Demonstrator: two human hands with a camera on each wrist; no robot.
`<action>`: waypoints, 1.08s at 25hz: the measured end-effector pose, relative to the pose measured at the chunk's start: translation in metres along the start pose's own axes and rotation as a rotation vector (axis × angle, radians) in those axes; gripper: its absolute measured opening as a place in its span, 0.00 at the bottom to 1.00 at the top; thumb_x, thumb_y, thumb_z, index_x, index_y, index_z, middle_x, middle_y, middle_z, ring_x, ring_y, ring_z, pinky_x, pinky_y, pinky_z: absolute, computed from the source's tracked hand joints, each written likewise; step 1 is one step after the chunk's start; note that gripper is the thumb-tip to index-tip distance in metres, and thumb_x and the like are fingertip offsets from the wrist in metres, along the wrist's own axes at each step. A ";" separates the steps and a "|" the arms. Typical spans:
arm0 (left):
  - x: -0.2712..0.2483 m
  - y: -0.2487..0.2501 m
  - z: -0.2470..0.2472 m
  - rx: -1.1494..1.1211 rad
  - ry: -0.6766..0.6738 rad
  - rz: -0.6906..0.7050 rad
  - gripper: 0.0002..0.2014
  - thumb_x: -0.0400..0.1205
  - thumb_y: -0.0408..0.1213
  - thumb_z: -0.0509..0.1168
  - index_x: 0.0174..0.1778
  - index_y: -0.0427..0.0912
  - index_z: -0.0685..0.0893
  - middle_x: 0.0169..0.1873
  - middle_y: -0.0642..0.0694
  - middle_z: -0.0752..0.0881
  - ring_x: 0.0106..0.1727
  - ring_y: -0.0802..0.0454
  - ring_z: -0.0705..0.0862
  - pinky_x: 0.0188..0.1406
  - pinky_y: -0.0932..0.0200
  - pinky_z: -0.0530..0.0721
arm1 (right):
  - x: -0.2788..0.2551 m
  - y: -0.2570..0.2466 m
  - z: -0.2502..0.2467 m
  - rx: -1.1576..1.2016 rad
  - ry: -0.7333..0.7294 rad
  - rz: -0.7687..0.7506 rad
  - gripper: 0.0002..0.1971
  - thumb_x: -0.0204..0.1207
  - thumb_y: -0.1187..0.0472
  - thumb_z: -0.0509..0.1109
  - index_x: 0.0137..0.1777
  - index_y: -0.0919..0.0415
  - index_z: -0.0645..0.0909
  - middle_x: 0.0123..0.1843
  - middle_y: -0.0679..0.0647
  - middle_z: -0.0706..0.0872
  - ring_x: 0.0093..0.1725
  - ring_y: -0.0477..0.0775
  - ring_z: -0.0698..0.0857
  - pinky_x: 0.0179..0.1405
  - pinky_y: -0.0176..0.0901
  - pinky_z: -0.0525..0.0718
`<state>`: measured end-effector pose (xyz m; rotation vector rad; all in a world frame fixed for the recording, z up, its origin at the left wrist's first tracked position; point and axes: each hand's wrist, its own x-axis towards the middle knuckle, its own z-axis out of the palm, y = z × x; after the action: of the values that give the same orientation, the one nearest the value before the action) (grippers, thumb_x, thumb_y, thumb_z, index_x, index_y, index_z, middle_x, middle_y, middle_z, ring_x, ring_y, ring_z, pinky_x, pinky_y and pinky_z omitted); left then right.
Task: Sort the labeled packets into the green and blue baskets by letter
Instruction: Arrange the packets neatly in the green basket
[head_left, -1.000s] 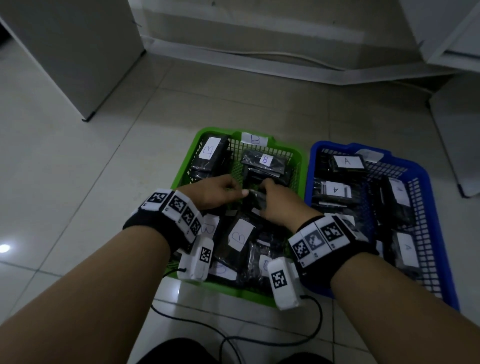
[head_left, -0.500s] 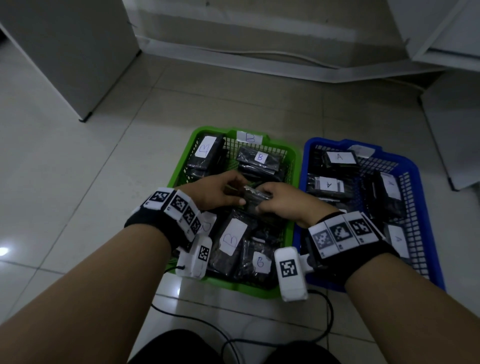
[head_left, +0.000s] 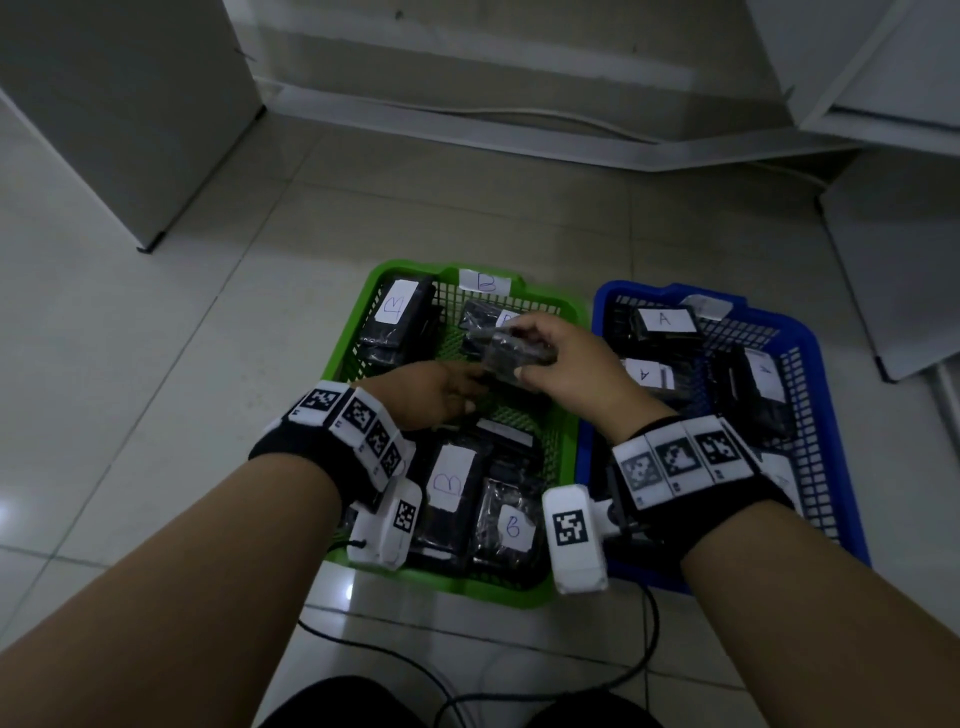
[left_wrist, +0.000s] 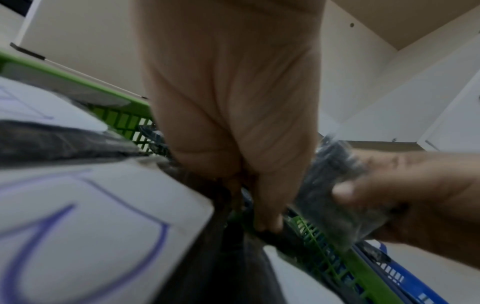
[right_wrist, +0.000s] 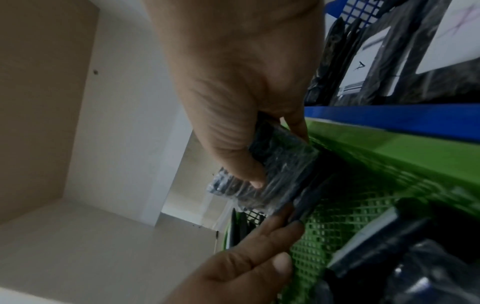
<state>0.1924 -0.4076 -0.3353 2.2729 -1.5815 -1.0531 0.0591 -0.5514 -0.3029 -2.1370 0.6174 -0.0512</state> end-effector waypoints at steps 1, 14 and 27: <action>0.000 0.001 0.001 0.058 -0.084 -0.016 0.19 0.86 0.38 0.58 0.75 0.44 0.74 0.82 0.53 0.59 0.77 0.50 0.68 0.71 0.66 0.62 | 0.002 0.005 0.005 -0.080 -0.026 0.003 0.23 0.72 0.65 0.74 0.64 0.44 0.76 0.64 0.47 0.83 0.61 0.50 0.83 0.58 0.40 0.80; 0.000 -0.001 -0.005 -0.195 0.038 -0.273 0.26 0.84 0.37 0.59 0.79 0.55 0.64 0.71 0.42 0.76 0.65 0.46 0.79 0.63 0.58 0.74 | 0.003 0.009 0.012 -0.664 -0.387 -0.038 0.38 0.75 0.78 0.58 0.80 0.45 0.63 0.83 0.52 0.63 0.78 0.61 0.68 0.74 0.53 0.73; 0.010 0.003 -0.006 -0.231 0.091 -0.048 0.15 0.81 0.28 0.64 0.63 0.43 0.85 0.59 0.49 0.81 0.59 0.59 0.77 0.53 0.79 0.67 | 0.001 0.003 0.001 -0.125 0.003 0.039 0.21 0.78 0.67 0.63 0.70 0.54 0.75 0.57 0.54 0.84 0.49 0.52 0.80 0.44 0.37 0.74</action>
<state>0.1957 -0.4194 -0.3340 2.1796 -1.3030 -1.0668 0.0596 -0.5526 -0.3056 -2.2447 0.6798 0.0065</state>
